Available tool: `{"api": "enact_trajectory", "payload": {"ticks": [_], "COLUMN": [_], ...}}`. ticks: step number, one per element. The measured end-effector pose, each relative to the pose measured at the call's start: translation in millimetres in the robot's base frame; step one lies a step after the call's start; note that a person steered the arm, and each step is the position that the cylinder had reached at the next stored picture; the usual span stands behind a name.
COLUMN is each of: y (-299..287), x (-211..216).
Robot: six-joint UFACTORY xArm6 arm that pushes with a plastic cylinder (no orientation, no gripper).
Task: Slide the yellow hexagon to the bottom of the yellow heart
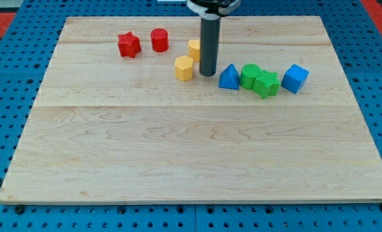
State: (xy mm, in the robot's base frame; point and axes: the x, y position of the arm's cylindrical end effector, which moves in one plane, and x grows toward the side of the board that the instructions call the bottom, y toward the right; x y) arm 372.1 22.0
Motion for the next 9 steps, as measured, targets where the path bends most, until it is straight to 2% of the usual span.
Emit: {"api": "enact_trajectory", "payload": {"ticks": [1, 2, 3, 4, 5, 6, 8, 9], "y": [-12.4, -36.3, -13.6, 0.6, 5.2, 5.2, 5.0, -70.4], "x": [36.2, 12.9, -17.7, -26.4, -70.6, -84.8, -16.6, -6.0]}}
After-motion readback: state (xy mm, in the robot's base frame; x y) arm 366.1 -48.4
